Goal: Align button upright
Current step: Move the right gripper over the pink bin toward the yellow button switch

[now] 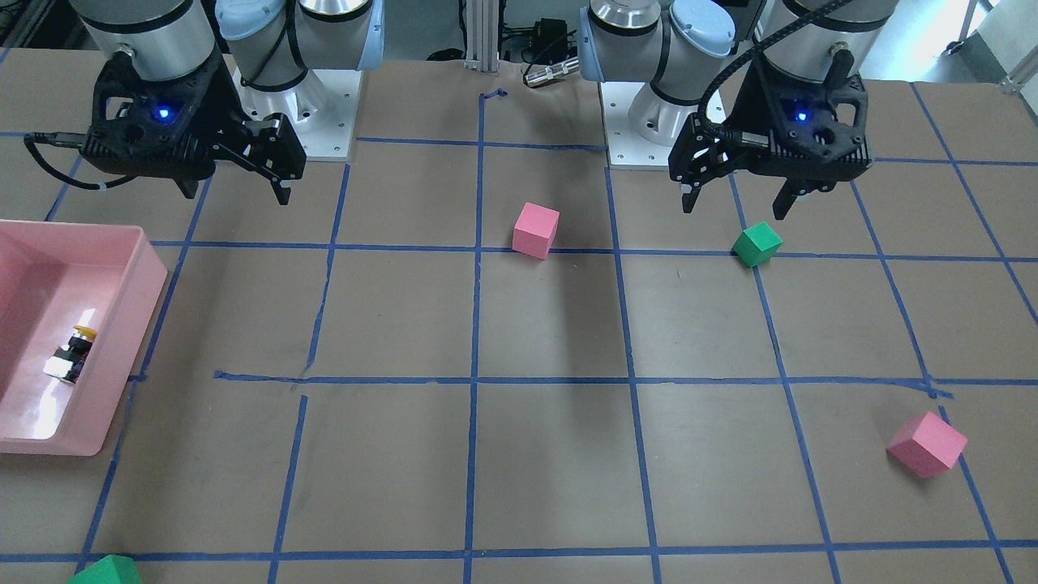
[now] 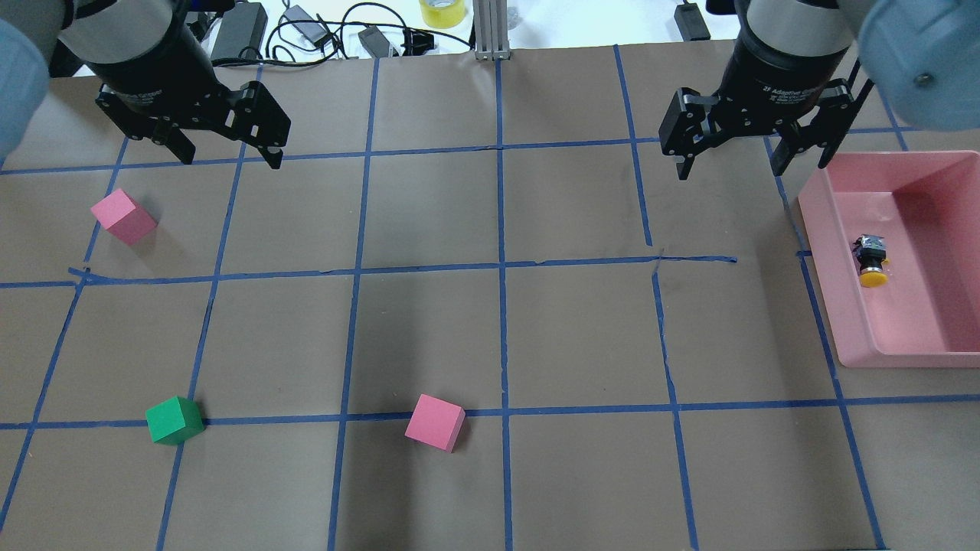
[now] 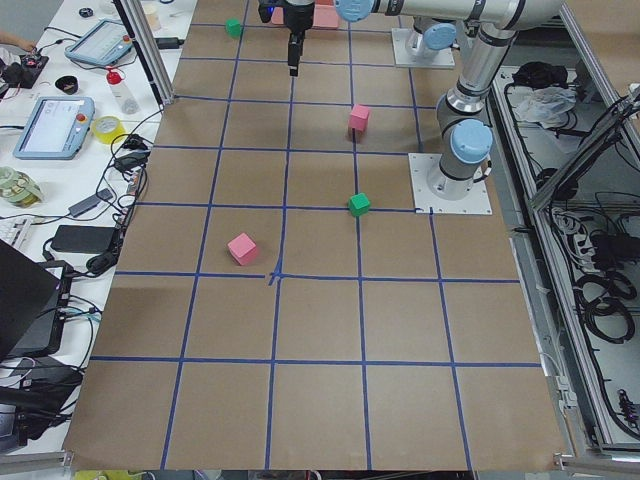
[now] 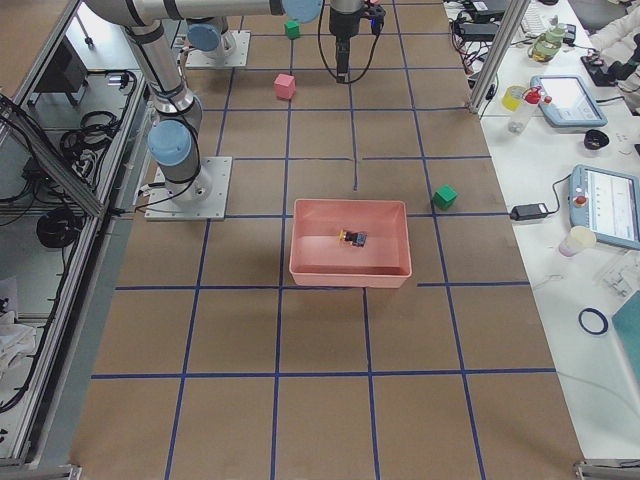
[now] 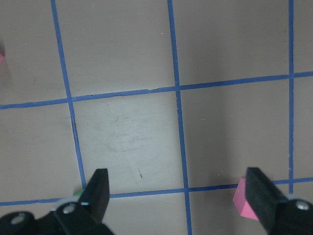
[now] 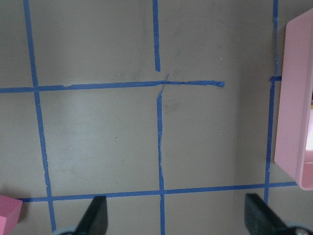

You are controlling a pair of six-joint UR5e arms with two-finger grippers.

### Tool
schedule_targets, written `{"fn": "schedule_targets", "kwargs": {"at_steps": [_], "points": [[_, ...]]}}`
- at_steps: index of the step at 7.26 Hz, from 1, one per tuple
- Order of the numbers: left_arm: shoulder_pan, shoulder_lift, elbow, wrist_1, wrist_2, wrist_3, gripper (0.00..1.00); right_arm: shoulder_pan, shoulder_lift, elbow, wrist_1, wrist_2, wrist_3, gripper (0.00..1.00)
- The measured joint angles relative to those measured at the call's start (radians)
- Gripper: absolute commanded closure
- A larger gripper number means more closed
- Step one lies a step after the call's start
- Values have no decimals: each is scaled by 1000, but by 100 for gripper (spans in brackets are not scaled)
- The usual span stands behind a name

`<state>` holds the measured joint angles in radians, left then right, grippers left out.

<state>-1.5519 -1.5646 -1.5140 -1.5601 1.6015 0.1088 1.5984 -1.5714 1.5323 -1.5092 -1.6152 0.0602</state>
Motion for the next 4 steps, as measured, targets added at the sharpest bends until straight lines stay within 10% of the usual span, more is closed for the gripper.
{"fn": "schedule_targets", "kwargs": {"at_steps": [4], "points": [[4,-4,-11,26,7,-1,0,-11,2,4,-4,-3,0,0]]}}
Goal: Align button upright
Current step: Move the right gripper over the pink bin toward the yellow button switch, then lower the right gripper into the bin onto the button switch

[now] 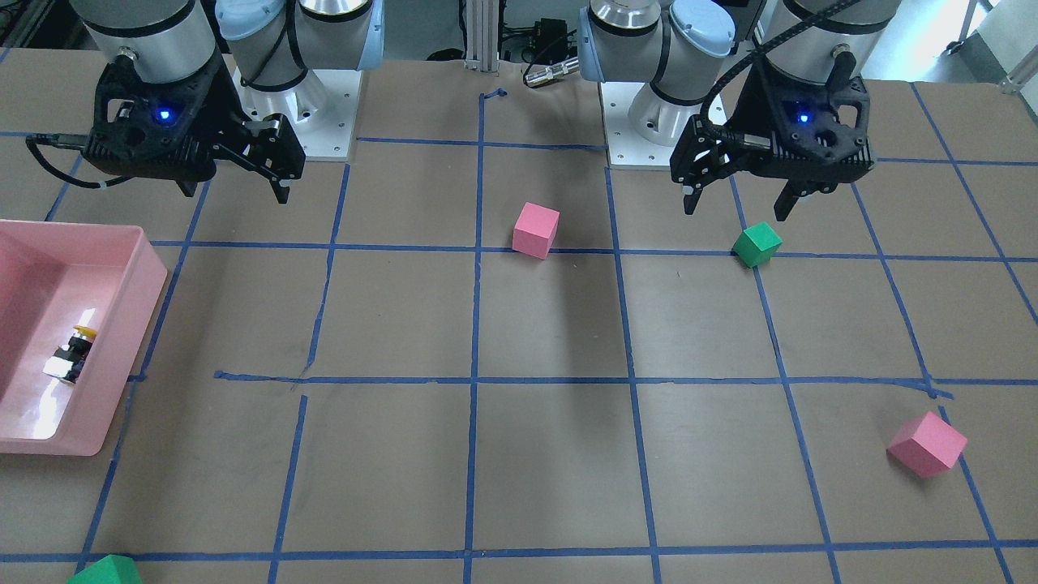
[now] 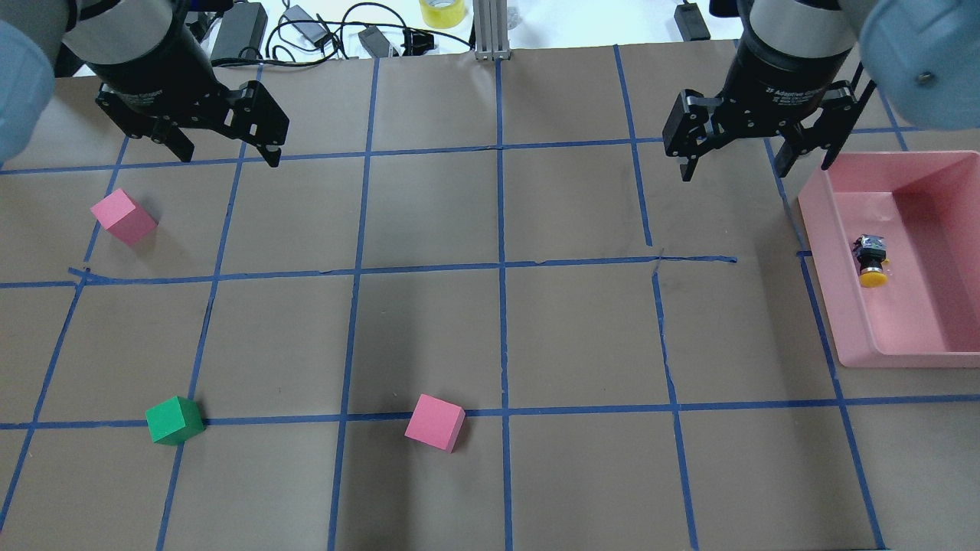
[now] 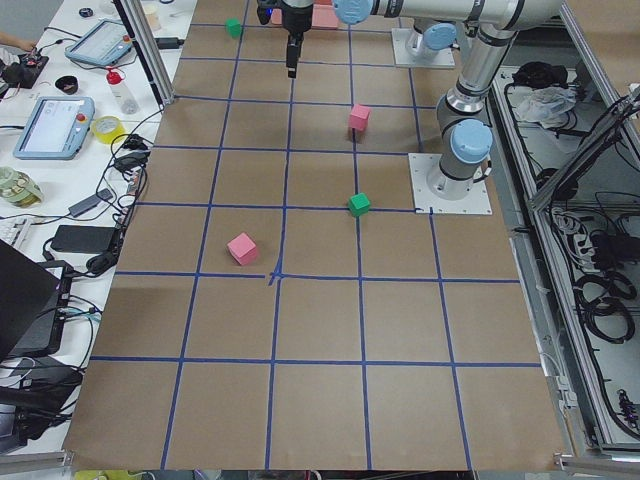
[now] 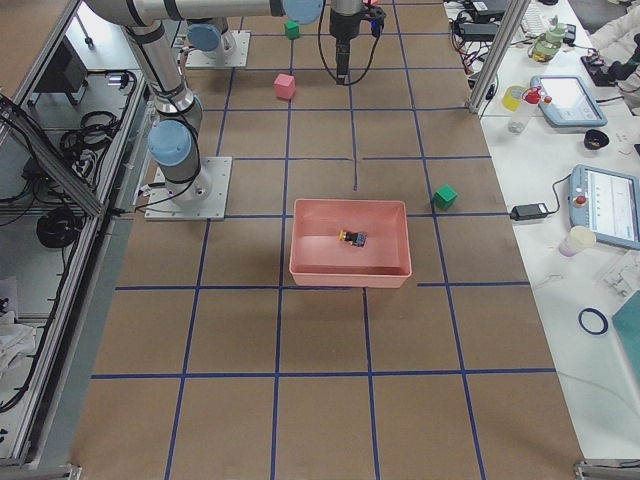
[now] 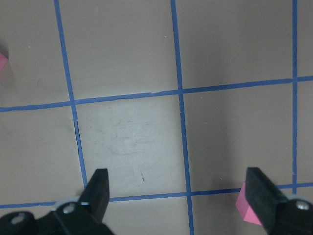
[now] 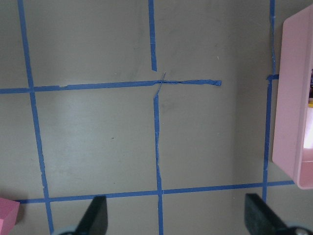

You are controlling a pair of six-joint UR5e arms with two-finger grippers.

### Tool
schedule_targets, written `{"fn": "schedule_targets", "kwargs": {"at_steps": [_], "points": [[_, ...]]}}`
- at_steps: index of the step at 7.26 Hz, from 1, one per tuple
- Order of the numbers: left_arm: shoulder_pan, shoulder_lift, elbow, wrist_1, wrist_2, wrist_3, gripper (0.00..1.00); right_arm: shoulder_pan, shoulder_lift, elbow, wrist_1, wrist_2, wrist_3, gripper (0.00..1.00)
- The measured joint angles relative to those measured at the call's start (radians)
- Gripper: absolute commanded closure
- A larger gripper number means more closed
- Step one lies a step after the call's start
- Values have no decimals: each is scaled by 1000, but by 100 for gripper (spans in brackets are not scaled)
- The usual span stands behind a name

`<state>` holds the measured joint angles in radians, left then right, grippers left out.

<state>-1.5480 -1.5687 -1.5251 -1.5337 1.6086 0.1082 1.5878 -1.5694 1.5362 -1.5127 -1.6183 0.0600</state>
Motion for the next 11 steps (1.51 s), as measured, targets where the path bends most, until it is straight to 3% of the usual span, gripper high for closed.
{"fn": "schedule_targets", "kwargs": {"at_steps": [4,7,11], "points": [[-1,-1,-10,4,0,1,0,-33,6,5,-4,2,-18,0],[1,-2,-11,22,1,0,0,-233,38,12,-25,16,-244,0],[2,-1,-10,35,0,-8,0,-478,180,85,-278,27,-555,0]]}}
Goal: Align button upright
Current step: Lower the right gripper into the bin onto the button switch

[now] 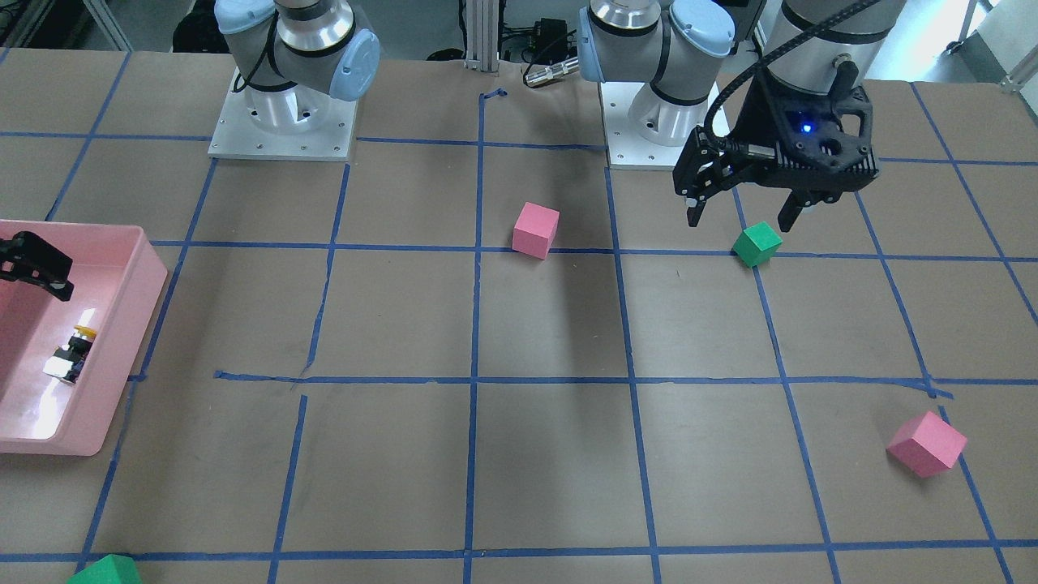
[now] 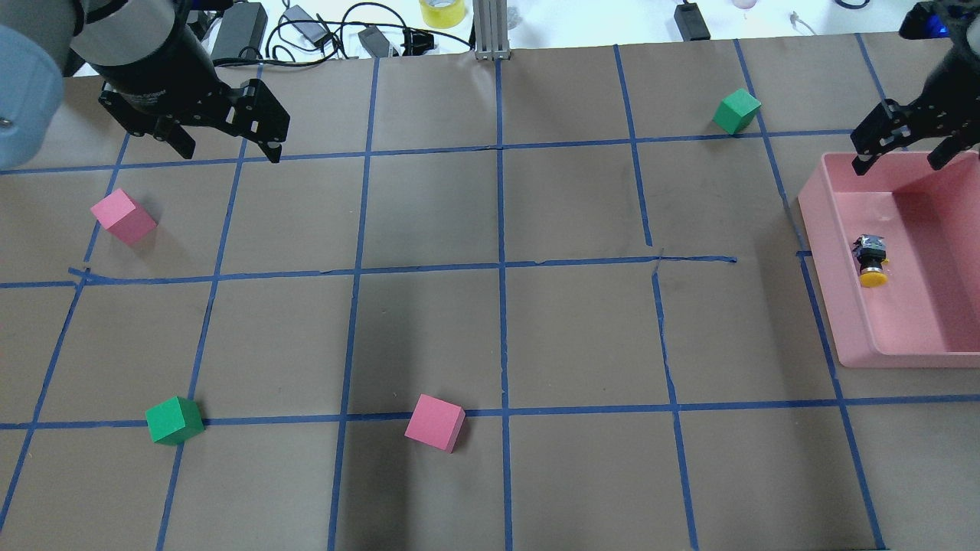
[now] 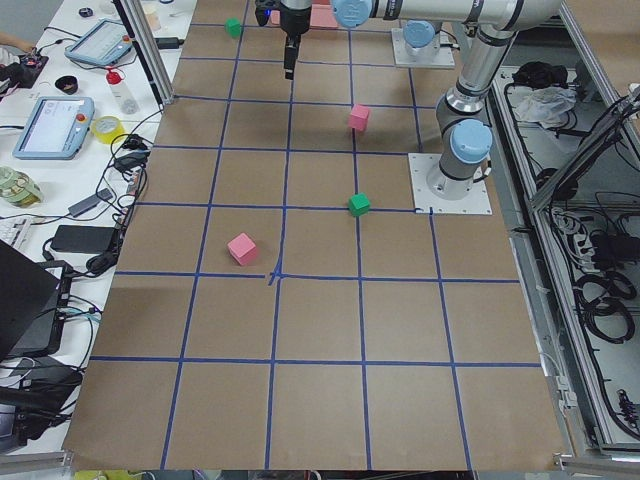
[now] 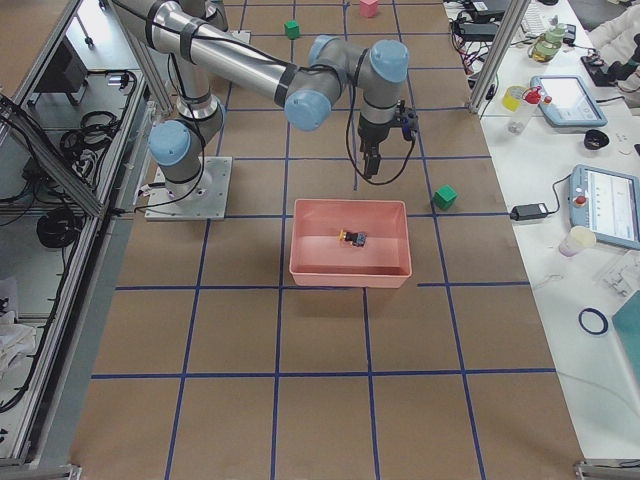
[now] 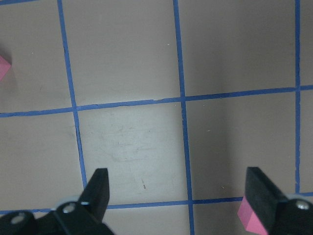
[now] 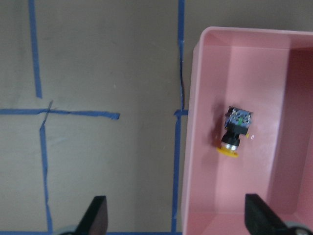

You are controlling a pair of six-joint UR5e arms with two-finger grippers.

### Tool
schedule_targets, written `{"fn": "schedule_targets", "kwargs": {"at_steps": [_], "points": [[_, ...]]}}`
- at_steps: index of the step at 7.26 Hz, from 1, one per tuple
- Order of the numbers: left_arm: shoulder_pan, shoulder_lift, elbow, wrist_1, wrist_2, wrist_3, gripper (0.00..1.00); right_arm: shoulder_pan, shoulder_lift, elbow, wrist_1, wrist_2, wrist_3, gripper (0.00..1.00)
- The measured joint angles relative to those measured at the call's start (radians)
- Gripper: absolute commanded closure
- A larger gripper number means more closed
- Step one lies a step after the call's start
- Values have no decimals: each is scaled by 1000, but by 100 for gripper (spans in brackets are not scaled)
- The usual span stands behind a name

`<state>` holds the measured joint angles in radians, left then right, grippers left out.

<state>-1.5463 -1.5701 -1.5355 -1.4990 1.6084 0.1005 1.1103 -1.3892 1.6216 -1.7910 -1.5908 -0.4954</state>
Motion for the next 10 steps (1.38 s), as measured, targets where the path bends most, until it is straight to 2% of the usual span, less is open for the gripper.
{"fn": "schedule_targets", "kwargs": {"at_steps": [2,6,10], "points": [[-1,-1,0,0,-3,-1,0,-63,65,44,-105,-1,-50,0],[-2,-1,0,0,-1,-1,0,-154,173,85,-146,-3,-68,0],[-2,-1,0,0,-2,-1,0,-165,244,109,-159,-7,-60,0]]}}
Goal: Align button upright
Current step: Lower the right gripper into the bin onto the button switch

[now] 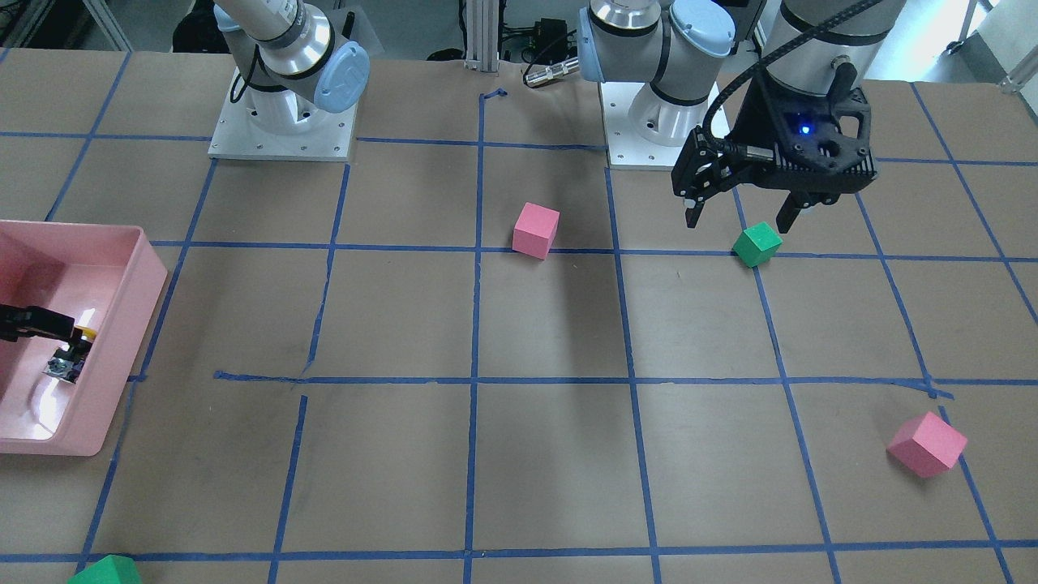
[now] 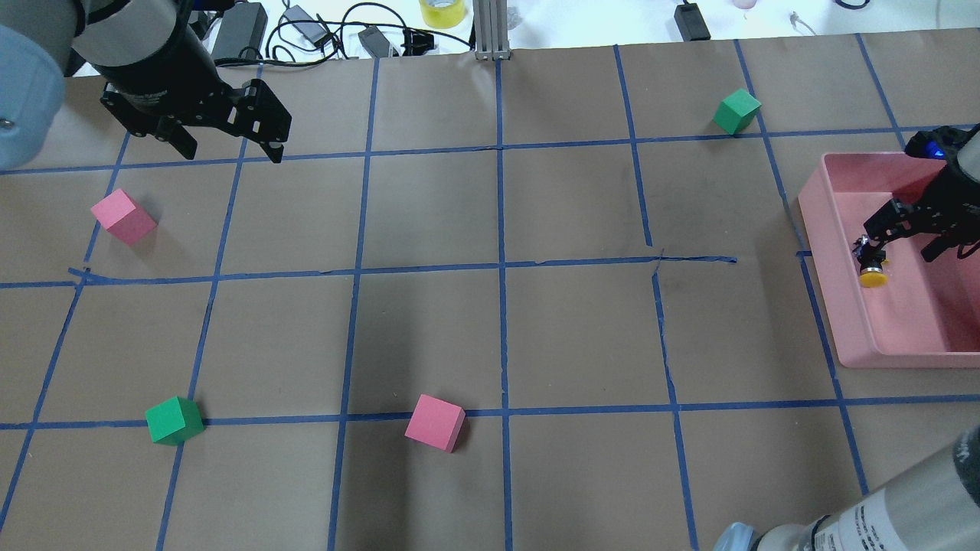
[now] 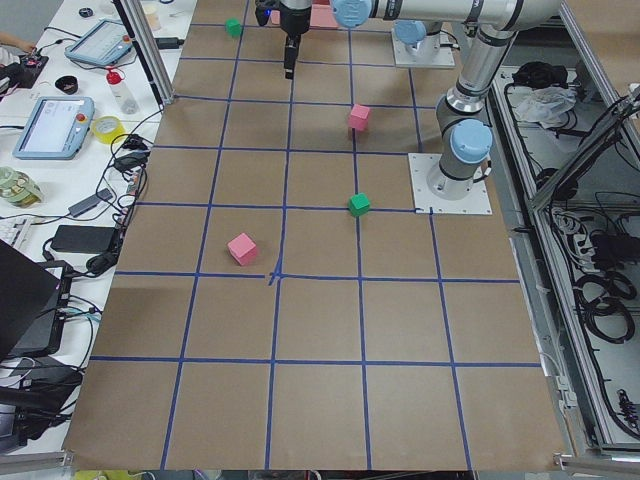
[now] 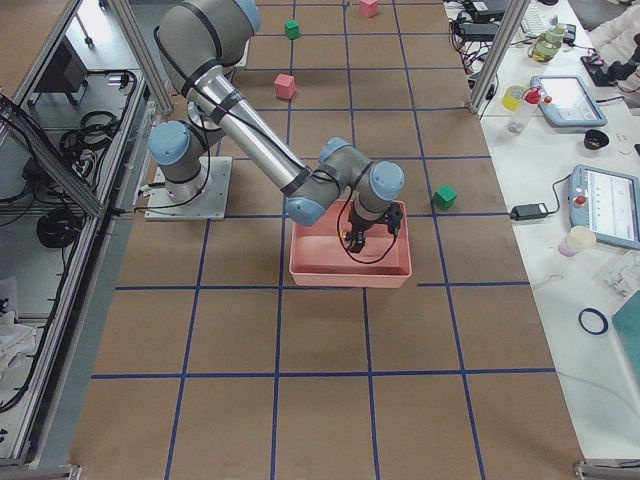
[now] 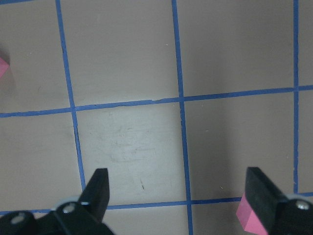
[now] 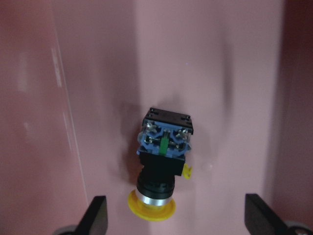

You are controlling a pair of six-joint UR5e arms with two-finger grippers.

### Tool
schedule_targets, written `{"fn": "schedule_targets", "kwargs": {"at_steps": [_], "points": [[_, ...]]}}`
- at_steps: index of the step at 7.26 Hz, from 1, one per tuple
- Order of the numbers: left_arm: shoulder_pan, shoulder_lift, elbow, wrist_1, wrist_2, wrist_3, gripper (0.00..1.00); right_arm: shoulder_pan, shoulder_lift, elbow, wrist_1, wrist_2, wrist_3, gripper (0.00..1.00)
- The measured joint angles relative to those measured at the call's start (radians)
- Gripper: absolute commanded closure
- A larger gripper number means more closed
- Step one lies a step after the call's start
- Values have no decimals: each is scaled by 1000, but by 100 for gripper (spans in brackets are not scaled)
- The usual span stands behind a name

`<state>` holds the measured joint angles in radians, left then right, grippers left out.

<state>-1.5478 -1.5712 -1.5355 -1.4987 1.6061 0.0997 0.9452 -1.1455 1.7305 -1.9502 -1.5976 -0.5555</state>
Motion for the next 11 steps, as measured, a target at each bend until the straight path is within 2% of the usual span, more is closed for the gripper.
{"fn": "schedule_targets", "kwargs": {"at_steps": [5,6,7,8,11], "points": [[0,-1,0,0,0,0,0,0,40,32,-58,-12,7,0],[0,-1,-1,0,0,0,0,0,50,34,-68,-15,13,20],[0,-1,-1,0,0,0,0,0,59,40,-73,-15,23,85],[0,-1,-1,0,0,1,0,0,63,46,-73,-16,29,100],[0,-5,0,0,-2,2,0,0,55,43,-68,-18,63,100]]}}
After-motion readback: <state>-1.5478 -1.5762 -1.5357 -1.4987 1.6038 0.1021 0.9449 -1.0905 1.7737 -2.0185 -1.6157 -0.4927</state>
